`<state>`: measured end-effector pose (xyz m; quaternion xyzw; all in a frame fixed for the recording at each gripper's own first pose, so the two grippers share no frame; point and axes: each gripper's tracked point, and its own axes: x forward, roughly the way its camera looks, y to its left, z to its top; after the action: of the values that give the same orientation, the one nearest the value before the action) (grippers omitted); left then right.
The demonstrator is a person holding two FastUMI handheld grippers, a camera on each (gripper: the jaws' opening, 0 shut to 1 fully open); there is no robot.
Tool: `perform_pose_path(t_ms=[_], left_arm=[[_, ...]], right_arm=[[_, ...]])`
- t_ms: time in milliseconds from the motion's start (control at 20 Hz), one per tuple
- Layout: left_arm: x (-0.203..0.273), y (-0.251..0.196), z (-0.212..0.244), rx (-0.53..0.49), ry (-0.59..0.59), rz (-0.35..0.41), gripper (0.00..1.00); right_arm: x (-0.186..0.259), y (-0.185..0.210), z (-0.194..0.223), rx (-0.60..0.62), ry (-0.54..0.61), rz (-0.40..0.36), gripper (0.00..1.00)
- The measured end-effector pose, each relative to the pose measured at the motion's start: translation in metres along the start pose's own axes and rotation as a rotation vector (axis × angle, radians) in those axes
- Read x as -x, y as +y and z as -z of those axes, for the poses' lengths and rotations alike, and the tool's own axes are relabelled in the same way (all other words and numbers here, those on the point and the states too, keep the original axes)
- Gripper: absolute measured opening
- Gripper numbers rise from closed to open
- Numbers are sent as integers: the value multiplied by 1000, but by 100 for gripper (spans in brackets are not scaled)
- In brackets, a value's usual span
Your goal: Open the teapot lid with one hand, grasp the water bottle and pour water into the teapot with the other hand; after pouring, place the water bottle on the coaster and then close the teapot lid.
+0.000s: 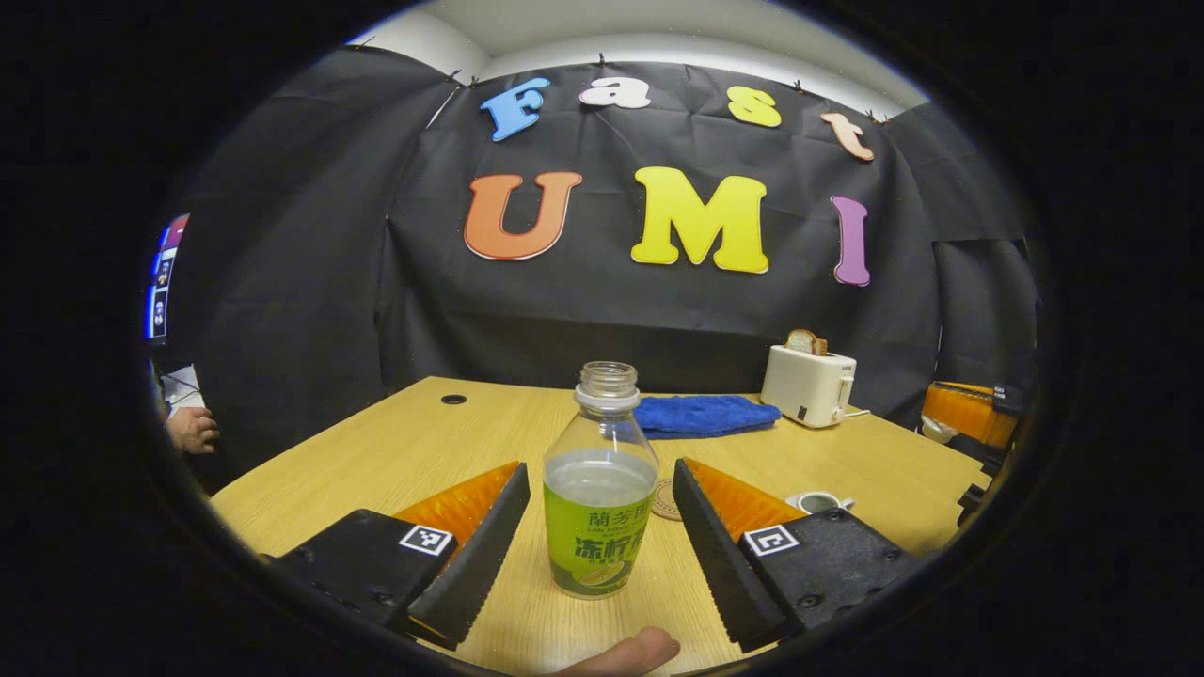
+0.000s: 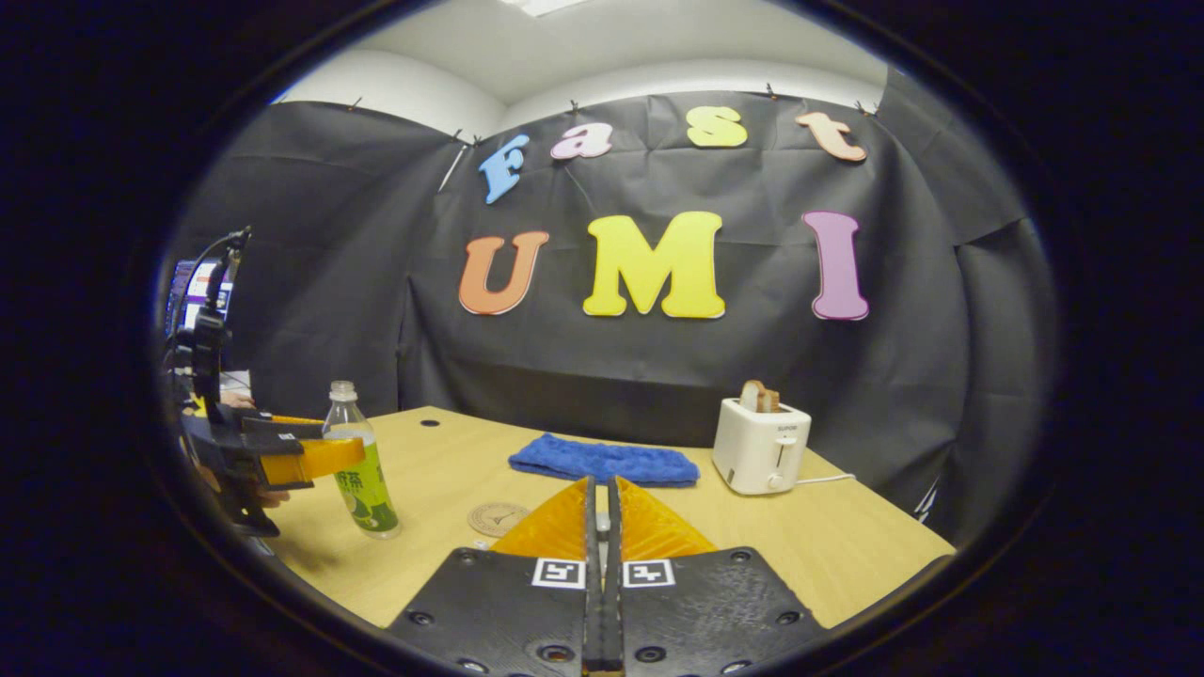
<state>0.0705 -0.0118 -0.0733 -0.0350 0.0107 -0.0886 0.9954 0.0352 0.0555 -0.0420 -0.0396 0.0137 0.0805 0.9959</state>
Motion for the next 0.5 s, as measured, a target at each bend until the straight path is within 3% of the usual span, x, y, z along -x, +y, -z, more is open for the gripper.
perform_pose_path(t_ms=[300,500], left_arm=[[-11,5,0,-50,-72,-47,96],[-22,7,12,-53,-33,-82,95]], right_arm=[[11,-25,-15,-29,-12,5,0],[15,-41,-20,-55,-19,10,0]])
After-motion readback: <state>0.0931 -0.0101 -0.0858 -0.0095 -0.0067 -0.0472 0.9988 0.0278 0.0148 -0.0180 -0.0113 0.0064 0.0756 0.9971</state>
